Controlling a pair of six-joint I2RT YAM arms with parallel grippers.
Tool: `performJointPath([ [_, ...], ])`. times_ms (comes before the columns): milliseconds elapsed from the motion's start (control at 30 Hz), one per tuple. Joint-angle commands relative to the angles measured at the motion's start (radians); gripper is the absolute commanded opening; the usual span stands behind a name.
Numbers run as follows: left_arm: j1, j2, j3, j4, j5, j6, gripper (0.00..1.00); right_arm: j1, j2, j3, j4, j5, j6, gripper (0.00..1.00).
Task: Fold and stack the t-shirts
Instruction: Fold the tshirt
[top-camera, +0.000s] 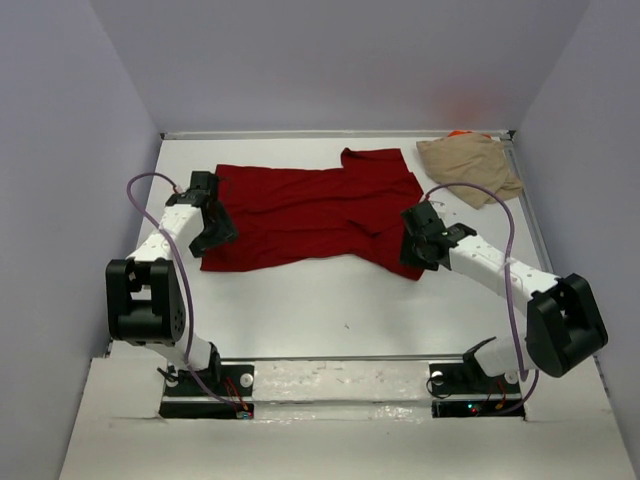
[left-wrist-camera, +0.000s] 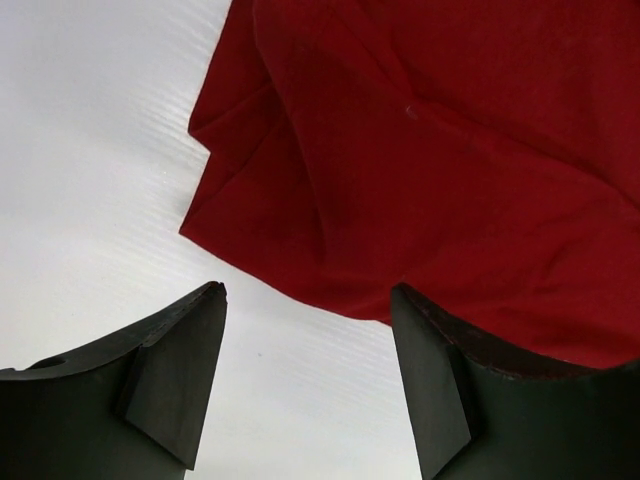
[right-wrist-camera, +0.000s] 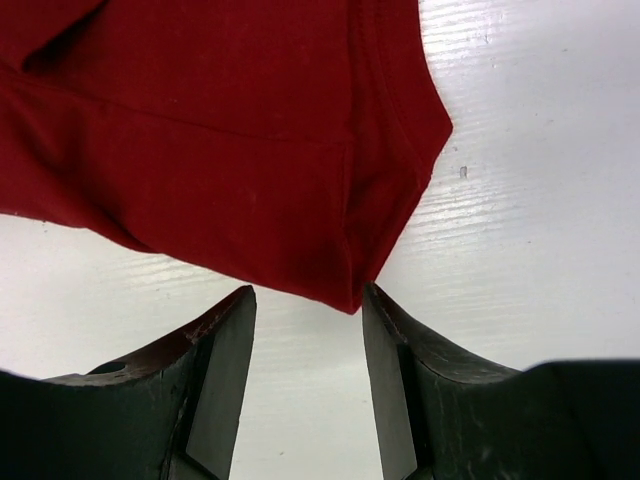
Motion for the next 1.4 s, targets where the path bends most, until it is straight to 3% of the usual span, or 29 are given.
performJointPath([
  [0,-0.003,-0.036,-0.037,-0.007,0.023,-0.015,0.76,0.009,0.033,0.053,0.045,0.037,-0.032,0.53],
  [167,0.038,-0.049,-0.065,0.006,0.084,-0.016,0.75,0.009,-0.022,0.036,0.138,-0.016,-0.054,0.53],
  [500,0.253,-0.017,-0.138,0.08,0.202,0.036,0.64,-0.013,-0.065,0.031,0.15,-0.046,-0.089,0.52],
  [1100,0.259,0.073,-0.132,0.129,0.241,0.026,0.63,-0.051,-0.082,0.059,0.134,-0.073,-0.112,0.52],
  [1200,0.259,0.072,-0.145,0.138,0.25,0.02,0.48,-0.06,-0.09,0.048,0.132,-0.072,-0.107,0.52],
  [1233,0.259,0.07,-0.148,0.141,0.251,0.02,0.33,-0.06,-0.09,0.048,0.127,-0.07,-0.107,0.52],
  [1267,0.259,0.07,-0.151,0.148,0.257,0.019,0.33,-0.06,-0.091,0.051,0.124,-0.07,-0.109,0.52],
  [1300,0.259,0.075,-0.155,0.149,0.256,0.016,0.1,-0.06,-0.093,0.054,0.123,-0.067,-0.109,0.52],
  [1333,0.259,0.078,-0.157,0.149,0.256,0.014,0.02,-0.06,-0.095,0.056,0.121,-0.066,-0.11,0.52],
  [1367,0.259,0.082,-0.157,0.146,0.256,0.016,0.0,-0.06,-0.099,0.06,0.118,-0.064,-0.11,0.52],
])
